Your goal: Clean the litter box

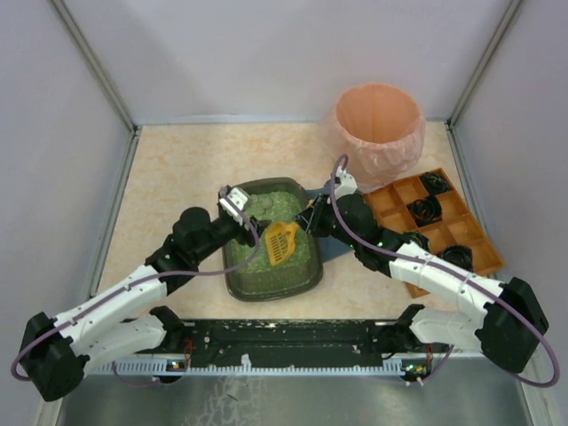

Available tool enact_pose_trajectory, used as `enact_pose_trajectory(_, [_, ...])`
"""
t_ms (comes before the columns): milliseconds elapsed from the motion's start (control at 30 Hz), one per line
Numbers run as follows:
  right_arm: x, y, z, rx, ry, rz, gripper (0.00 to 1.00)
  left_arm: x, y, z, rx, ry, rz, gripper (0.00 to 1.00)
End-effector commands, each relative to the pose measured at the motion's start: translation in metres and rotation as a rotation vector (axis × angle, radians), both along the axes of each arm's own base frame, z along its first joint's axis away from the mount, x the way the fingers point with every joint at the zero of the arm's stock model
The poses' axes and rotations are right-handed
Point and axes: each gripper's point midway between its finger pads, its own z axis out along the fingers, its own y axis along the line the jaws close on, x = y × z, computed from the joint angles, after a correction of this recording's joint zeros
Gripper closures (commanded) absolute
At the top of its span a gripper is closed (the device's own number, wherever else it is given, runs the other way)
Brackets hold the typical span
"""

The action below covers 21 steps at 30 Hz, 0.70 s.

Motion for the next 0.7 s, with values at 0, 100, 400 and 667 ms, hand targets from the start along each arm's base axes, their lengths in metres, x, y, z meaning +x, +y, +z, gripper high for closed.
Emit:
enact_pose_trajectory(0, [0.010,-0.003,0.041,0.032,-0.126,-0.031,1.00,0.041,0.050,0.005,-0.023,0.097,0.318,0.25])
enact_pose_trajectory(100, [0.014,-0.001,0.046,0.021,-0.146,-0.029,1.00,0.065,0.091,-0.008,-0.031,0.243,0.506,0.26])
enact_pose_trajectory(400, [0.043,0.010,0.084,-0.155,-0.287,-0.078,1.00,0.054,0.136,-0.048,0.001,0.478,0.675,0.28])
enact_pose_trajectory(667, [0.079,0.022,0.077,-0.366,-0.270,-0.182,1.00,0.037,0.138,-0.051,-0.017,0.489,0.652,0.27])
